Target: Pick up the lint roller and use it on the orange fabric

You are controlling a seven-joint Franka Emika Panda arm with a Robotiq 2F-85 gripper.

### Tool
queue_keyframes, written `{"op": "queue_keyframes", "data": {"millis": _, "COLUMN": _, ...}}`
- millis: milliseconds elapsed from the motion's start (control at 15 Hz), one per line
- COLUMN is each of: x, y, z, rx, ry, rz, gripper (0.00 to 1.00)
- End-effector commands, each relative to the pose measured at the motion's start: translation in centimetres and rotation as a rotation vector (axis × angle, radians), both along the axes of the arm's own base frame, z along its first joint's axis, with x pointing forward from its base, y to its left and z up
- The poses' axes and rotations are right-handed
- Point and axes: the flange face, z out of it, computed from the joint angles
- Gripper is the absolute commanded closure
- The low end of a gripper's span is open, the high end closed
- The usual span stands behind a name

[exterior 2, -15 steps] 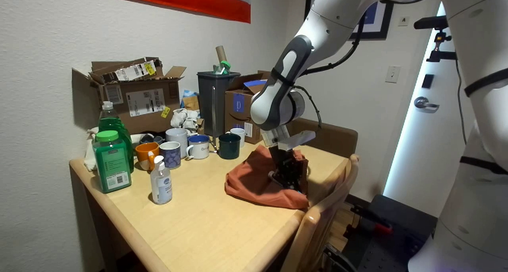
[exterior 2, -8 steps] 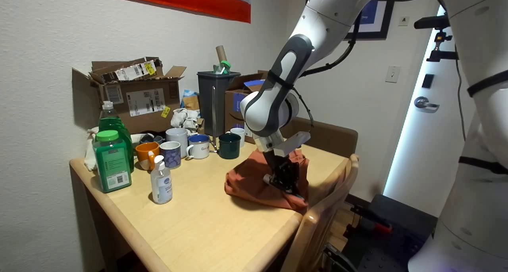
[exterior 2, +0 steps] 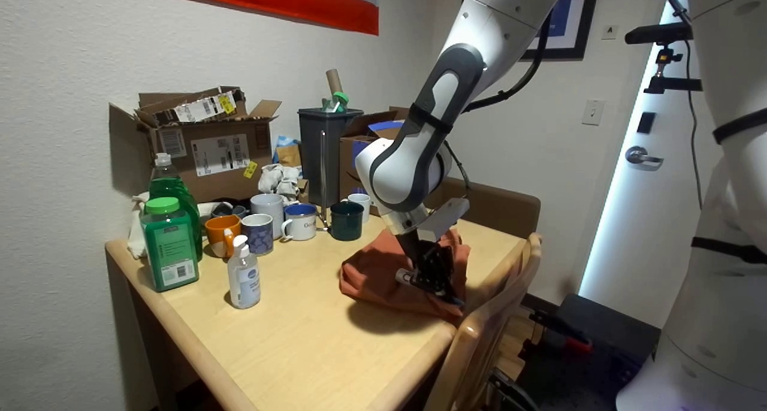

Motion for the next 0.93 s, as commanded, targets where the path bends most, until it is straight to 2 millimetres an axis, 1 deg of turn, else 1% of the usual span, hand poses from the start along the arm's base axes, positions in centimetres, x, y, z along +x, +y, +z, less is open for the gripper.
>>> {"op": "queue_keyframes", "data": {"millis": 0, "x": -1.4, "y": 1.4, "z": 2.6, "rx": -0.04, "ry": -0.044, "rz": 0.032, "gripper": 0.97}}
{"op": "queue_keyframes", "data": {"millis": 267, "x": -2.0, "y": 3.1, "z": 5.0, "rx": -0.056, "ry": -0.09, "rz": 0.064, "gripper": 0.97}}
{"op": "queue_keyframes", "data": {"millis": 467, "x": -2.2, "y": 5.3, "z": 6.5, "rx": -0.054, "ry": -0.119, "rz": 0.094, "gripper": 0.97}}
{"op": "queue_keyframes", "data": {"millis": 667, "x": -2.4, "y": 7.3, "z": 7.5, "rx": -0.04, "ry": -0.127, "rz": 0.129, "gripper": 0.97}}
{"op": "queue_keyframes", "data": {"millis": 867, "x": -2.1, "y": 9.2, "z": 7.9, "rx": -0.016, "ry": -0.139, "rz": 0.173, "gripper": 0.97}}
